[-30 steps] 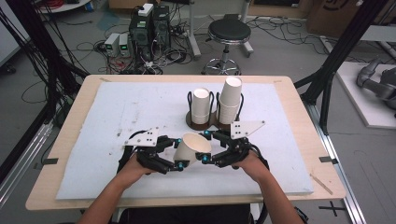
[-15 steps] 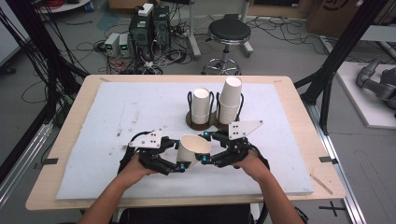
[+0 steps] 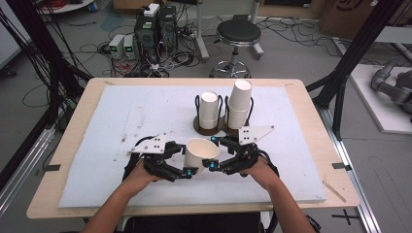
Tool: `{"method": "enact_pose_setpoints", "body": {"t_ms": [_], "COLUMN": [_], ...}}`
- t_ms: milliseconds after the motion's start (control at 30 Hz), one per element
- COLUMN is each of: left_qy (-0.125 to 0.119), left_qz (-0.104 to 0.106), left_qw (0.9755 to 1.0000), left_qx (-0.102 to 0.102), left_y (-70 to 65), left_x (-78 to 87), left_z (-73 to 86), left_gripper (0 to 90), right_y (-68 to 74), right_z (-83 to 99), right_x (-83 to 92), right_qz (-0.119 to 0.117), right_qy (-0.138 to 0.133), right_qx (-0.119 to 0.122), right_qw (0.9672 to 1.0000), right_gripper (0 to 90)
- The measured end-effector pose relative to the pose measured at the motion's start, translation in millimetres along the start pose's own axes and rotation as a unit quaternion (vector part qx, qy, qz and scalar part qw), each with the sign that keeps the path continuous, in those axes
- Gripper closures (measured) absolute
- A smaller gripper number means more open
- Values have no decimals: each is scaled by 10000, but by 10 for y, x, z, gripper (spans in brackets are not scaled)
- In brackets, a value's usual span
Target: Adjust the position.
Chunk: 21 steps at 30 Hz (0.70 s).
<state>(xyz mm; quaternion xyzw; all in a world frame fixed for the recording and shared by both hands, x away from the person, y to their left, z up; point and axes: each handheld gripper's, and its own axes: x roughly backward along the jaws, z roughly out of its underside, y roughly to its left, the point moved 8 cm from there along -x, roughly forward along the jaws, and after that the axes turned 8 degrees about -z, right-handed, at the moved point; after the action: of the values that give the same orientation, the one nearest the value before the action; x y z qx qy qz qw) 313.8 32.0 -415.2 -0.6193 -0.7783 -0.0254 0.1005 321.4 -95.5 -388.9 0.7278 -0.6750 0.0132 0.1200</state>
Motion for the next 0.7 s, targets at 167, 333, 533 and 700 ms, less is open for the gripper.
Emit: {"method": "enact_pose_setpoints", "body": {"t_ms": [167,333,533,700], "left_qy": [167,212,200,235], "left_qz": [-128,-222,-155,-151], "left_qw": [9998,9995,9997,9996], "left_qx": [9,62,49,17], "left_y": [9,35,15,-3], "left_x": [-40,-38,-56,-75], "left_z": [42,62,60,68], "left_gripper": [339,302,313,312], "right_y": [-10,-17,-14,-20], "right_z": [16,5,11,10], "right_x": [3,32,14,10], "right_qz": [46,92,74,101], "right_qy": [112,126,149,141], "right_qx": [60,80,85,92], "right_qw": [9999,9998,9998,9998], "right_gripper": [358,365,368,371]}}
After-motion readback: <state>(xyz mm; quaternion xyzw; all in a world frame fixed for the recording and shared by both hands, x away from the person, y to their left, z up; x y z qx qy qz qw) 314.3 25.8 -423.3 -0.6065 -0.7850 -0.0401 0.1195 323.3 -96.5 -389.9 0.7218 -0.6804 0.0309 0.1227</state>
